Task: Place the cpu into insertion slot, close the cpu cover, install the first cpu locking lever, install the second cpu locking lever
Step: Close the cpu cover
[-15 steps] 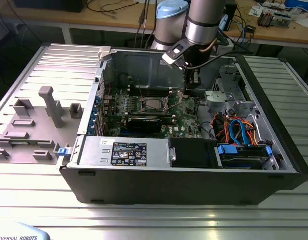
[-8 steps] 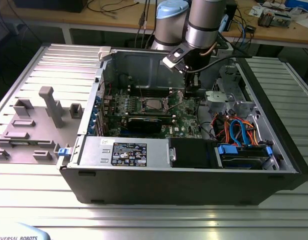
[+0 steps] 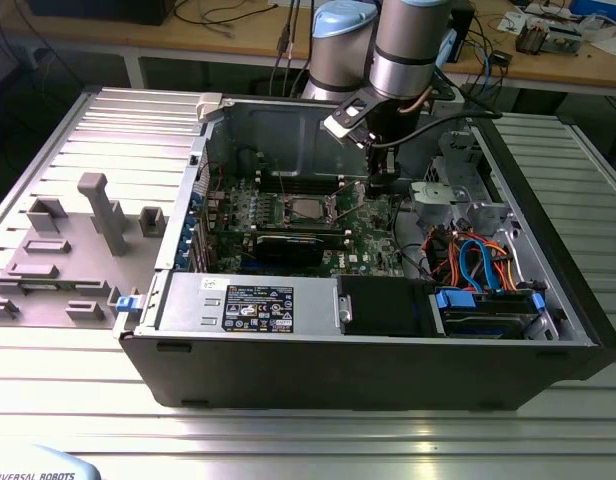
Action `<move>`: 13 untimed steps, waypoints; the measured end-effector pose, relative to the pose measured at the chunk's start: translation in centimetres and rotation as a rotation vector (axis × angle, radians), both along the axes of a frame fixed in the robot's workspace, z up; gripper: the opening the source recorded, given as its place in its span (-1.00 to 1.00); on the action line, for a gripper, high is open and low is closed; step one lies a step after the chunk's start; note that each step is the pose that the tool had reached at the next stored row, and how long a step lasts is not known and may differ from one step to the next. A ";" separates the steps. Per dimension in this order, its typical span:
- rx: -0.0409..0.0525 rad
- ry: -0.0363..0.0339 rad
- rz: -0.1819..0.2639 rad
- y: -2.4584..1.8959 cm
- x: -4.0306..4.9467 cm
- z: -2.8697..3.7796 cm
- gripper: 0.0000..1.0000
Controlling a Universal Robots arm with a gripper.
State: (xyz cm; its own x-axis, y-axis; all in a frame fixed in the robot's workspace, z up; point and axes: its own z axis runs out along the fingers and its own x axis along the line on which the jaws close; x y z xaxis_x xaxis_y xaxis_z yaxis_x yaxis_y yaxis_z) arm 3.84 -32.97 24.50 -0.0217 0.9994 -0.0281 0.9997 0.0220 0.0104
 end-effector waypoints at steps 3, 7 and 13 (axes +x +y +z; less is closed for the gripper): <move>0.0001 0.0000 0.000 0.00 -0.11 0.00 -0.79; 0.0002 0.0000 0.000 0.00 -0.15 0.00 -0.79; 0.0002 0.0000 0.000 0.00 -0.16 0.00 -0.79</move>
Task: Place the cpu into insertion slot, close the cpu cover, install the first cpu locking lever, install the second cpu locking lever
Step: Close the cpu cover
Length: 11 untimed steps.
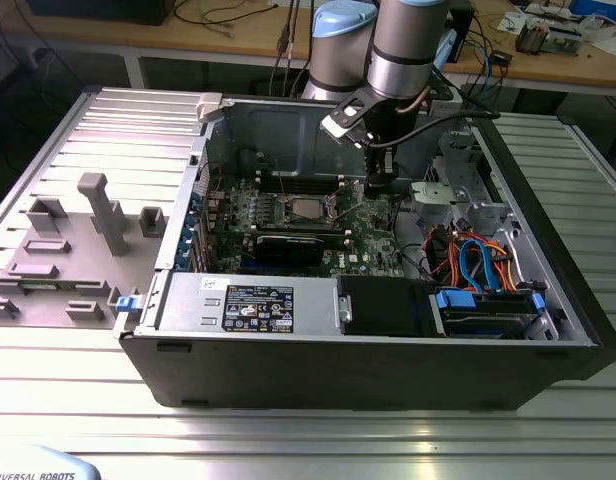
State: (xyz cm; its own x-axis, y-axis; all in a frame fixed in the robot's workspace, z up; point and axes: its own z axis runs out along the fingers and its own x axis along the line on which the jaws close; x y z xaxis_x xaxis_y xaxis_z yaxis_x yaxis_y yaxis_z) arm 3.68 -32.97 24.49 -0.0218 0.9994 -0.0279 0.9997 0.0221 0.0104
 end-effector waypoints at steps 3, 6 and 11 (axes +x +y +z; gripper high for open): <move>0.0000 -0.0001 0.000 0.00 -0.02 0.00 -0.79; 0.0000 0.0000 0.000 0.00 -0.21 0.00 -0.79; 0.0000 0.0000 0.000 0.00 -0.38 0.00 -0.79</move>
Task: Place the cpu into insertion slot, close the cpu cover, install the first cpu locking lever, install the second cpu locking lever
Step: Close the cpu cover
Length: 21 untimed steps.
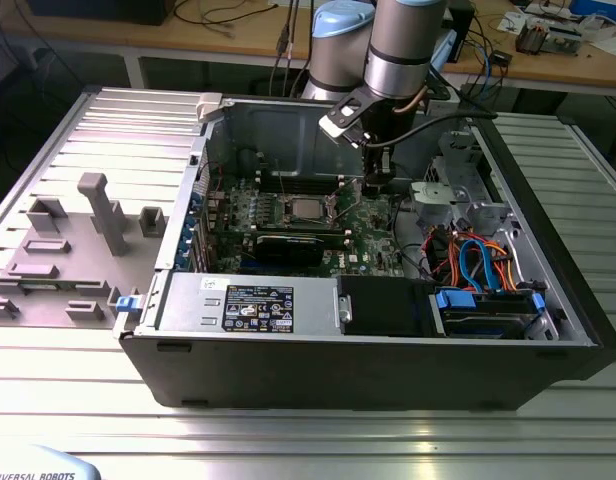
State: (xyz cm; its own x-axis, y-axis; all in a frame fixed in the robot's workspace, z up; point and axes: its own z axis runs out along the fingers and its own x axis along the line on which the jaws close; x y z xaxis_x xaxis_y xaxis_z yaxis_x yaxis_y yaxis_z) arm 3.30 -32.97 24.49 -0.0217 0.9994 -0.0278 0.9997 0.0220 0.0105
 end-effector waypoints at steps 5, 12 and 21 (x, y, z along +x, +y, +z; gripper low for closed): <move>0.0000 0.0000 0.000 0.00 -0.08 0.00 -0.79; 0.0000 0.0000 0.000 0.00 -0.42 0.00 -0.79; 0.0000 0.0000 0.000 0.00 -0.92 0.00 -0.79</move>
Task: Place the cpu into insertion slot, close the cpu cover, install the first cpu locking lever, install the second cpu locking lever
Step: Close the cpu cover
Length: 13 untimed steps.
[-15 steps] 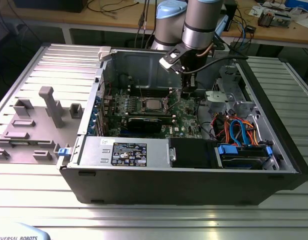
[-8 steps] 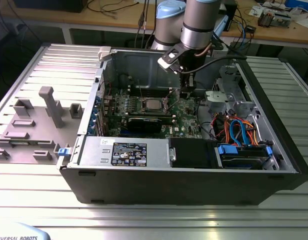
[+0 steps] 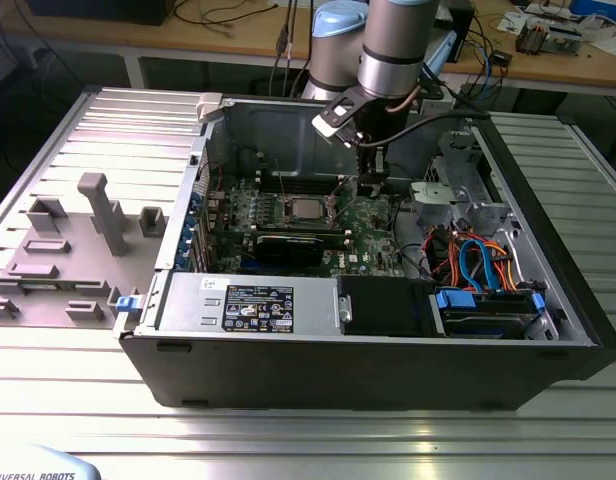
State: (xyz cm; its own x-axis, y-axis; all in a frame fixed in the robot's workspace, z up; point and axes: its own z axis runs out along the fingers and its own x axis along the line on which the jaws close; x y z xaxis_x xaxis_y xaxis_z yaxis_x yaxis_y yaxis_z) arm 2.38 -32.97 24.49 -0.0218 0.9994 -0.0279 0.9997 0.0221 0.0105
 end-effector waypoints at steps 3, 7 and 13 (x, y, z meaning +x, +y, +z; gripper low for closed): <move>0.0000 0.0000 0.000 0.00 -0.15 0.00 -0.79; 0.0000 0.0000 0.000 0.00 -0.32 0.00 -0.79; 0.0000 0.0001 0.000 0.00 -0.67 0.00 -0.79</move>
